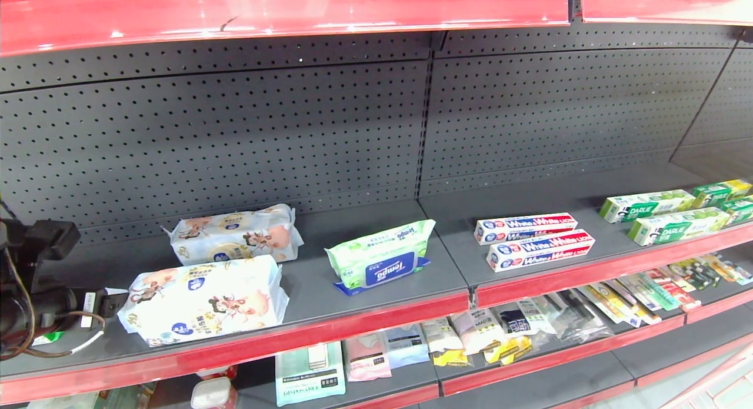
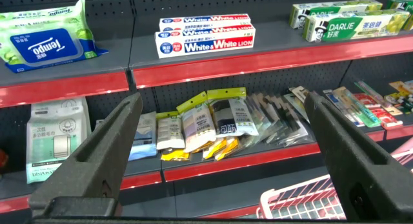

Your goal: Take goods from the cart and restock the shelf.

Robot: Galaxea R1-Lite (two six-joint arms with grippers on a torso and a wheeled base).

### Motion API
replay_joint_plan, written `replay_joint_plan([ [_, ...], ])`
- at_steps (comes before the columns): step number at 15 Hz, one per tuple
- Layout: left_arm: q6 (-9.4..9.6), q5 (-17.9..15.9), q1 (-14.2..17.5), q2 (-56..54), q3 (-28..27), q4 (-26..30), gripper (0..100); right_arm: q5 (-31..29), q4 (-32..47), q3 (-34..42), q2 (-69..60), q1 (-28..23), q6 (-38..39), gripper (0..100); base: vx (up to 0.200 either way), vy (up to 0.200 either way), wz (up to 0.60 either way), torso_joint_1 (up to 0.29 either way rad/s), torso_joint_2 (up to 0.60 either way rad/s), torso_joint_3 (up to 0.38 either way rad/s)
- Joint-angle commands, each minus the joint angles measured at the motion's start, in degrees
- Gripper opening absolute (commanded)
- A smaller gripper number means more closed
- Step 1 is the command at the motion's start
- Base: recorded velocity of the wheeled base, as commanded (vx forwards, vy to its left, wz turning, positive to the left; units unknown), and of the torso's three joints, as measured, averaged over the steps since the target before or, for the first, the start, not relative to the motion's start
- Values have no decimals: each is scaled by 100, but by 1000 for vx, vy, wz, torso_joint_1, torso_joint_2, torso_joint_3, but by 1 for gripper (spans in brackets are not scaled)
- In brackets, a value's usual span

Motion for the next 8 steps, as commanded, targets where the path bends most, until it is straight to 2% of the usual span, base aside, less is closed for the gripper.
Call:
replay_joint_plan([
  [1, -1, 1, -7, -3, 1, 8, 100, 2, 0, 1, 11, 0, -2, 100, 0, 0, 0, 0, 0, 0],
  [8, -1, 1, -25, -3, 1, 8, 100, 2, 0, 1, 2, 0, -2, 100, 0, 0, 0, 0, 0, 0],
])
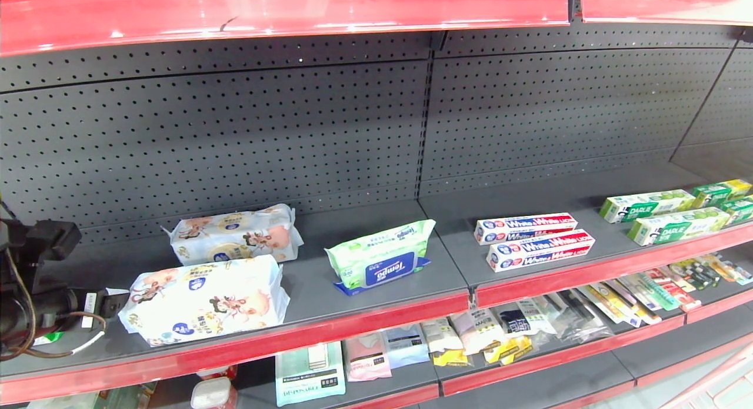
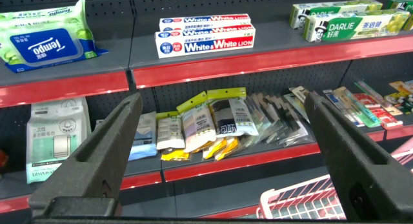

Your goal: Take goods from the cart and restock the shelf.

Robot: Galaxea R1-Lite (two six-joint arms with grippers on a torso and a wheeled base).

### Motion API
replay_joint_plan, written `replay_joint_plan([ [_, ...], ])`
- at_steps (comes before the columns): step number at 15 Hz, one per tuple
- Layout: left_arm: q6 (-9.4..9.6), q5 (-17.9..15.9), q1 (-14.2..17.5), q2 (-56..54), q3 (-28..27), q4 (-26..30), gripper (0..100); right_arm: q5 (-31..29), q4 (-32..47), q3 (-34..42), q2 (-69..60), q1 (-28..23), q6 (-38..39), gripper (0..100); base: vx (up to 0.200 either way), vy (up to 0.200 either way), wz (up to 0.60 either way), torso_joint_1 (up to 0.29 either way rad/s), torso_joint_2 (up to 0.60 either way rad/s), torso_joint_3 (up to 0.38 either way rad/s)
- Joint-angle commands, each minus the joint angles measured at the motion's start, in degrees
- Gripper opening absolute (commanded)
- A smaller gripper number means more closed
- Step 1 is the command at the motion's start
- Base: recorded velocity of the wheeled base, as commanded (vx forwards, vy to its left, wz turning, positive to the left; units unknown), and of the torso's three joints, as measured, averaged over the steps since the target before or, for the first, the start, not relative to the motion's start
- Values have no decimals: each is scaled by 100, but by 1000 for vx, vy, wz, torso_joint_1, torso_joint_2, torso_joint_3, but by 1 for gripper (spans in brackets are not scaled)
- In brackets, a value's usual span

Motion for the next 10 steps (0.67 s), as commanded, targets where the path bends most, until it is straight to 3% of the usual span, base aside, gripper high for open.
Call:
replay_joint_plan([
  [1, -7, 1, -43, -3, 6, -3, 100, 2, 0, 1, 11, 0, -2, 100, 0, 0, 0, 0, 0, 0],
  [10, -34, 1, -87, -12, -3, 67, 100, 2, 0, 1, 2, 0, -2, 100, 0, 0, 0, 0, 0, 0],
])
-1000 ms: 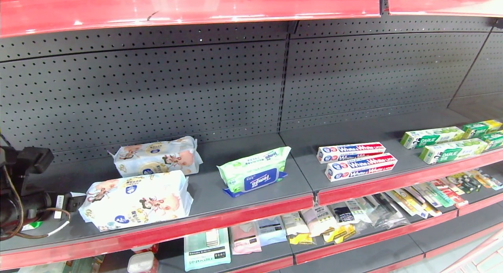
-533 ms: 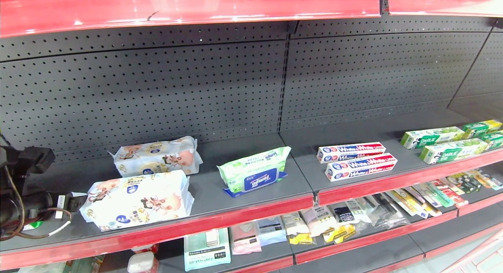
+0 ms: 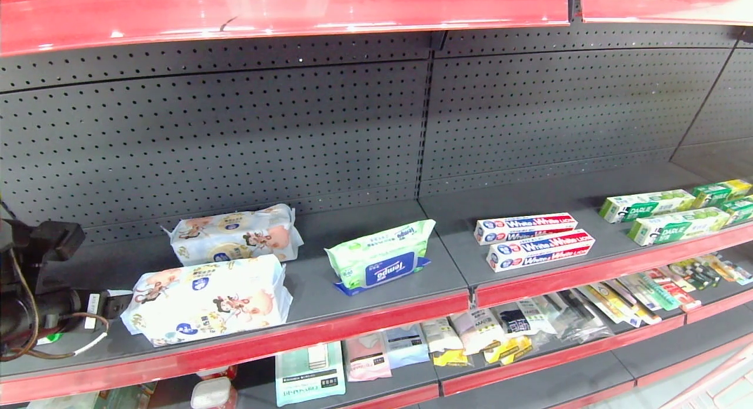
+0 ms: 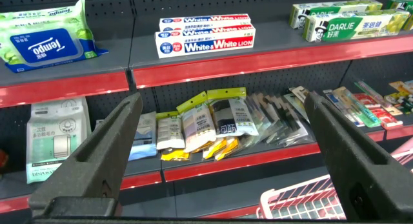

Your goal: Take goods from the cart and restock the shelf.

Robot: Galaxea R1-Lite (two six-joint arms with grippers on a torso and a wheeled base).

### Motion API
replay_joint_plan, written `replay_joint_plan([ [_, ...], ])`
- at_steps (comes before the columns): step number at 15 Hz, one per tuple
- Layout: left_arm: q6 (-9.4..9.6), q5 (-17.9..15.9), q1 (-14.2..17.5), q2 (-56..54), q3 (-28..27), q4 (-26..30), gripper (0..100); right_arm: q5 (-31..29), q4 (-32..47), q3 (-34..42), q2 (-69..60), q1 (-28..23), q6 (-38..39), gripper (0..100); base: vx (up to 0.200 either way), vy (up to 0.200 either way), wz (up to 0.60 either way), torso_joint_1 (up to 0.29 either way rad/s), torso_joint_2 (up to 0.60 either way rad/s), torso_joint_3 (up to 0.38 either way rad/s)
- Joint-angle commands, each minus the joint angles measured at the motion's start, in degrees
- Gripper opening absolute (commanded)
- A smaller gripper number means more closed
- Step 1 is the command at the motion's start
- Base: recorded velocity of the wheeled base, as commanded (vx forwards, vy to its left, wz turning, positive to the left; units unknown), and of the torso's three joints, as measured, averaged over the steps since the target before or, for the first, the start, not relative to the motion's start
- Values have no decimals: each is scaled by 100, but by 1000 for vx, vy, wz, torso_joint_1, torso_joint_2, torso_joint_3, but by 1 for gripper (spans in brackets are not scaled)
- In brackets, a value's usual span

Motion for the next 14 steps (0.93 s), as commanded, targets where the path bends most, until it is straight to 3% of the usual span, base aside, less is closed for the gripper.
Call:
replay_joint_plan([
  [1, -21, 1, -38, -5, -9, 21, 100, 3, 0, 1, 2, 0, -2, 100, 0, 0, 0, 0, 0, 0],
  [4, -117, 1, -73, -5, -9, 21, 100, 3, 0, 1, 2, 0, -2, 100, 0, 0, 0, 0, 0, 0],
  [11, -30, -16, -56, -110, -9, 21, 100, 3, 0, 1, 2, 0, -2, 100, 0, 0, 0, 0, 0, 0],
  [14, 357, -113, 331, -550, 0, 57, 100, 3, 0, 1, 2, 0, -2, 100, 0, 0, 0, 0, 0, 0],
])
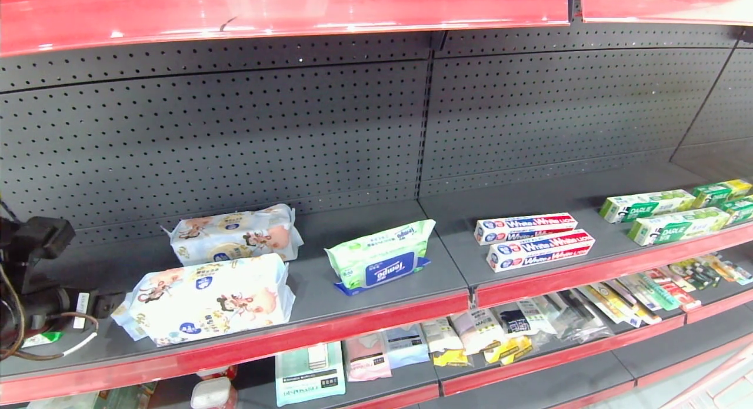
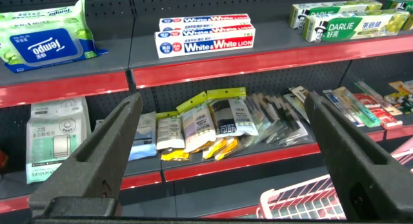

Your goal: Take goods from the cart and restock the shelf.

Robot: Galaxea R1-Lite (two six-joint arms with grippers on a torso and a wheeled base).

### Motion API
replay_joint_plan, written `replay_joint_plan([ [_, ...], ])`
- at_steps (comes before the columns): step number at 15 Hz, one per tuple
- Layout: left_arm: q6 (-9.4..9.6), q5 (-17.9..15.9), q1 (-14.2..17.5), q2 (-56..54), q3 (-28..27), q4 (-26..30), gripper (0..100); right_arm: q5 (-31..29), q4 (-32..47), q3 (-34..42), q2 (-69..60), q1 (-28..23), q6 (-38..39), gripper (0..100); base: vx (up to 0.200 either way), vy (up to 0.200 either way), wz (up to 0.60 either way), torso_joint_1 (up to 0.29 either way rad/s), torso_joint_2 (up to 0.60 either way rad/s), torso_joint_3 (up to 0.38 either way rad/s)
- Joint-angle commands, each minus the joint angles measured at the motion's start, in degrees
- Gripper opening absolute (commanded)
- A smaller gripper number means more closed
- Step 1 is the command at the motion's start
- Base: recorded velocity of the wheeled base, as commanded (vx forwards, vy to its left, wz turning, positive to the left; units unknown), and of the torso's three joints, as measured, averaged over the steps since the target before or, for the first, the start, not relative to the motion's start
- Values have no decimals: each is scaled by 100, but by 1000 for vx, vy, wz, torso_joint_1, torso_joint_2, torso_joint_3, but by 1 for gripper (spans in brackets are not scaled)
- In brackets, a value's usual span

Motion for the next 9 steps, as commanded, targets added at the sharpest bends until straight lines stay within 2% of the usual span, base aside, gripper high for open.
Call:
replay_joint_plan([
  [1, 335, -133, 276, -415, -3, 13, 100, 3, 0, 1, 2, 0, -2, 100, 0, 0, 0, 0, 0, 0],
  [2, 634, -300, 382, -688, 6, 21, 100, 3, 0, 1, 2, 0, -2, 100, 0, 0, 0, 0, 0, 0],
  [3, 713, -476, 426, -1039, 85, 39, 100, 3, 0, 1, 11, 0, -2, 100, 0, 0, 0, 0, 0, 0],
  [6, 687, -827, 311, -2252, 472, 267, 100, 3, 0, 1, 2, 0, -2, 100, 0, 0, 0, 0, 0, 0],
  [7, 617, -994, -154, -3140, 841, 267, 100, 3, 0, 1, 2, 0, -2, 100, 0, 0, 0, 0, 0, 0],
  [8, 327, -1029, -515, -3861, 1105, 311, 100, 3, 0, 1, 2, 0, -2, 100, 0, 0, 0, 0, 0, 0],
  [9, 37, -1021, -743, -4493, 1386, 461, 100, 3, 0, 1, 11, 0, -2, 100, 0, 0, 0, 0, 0, 0],
])
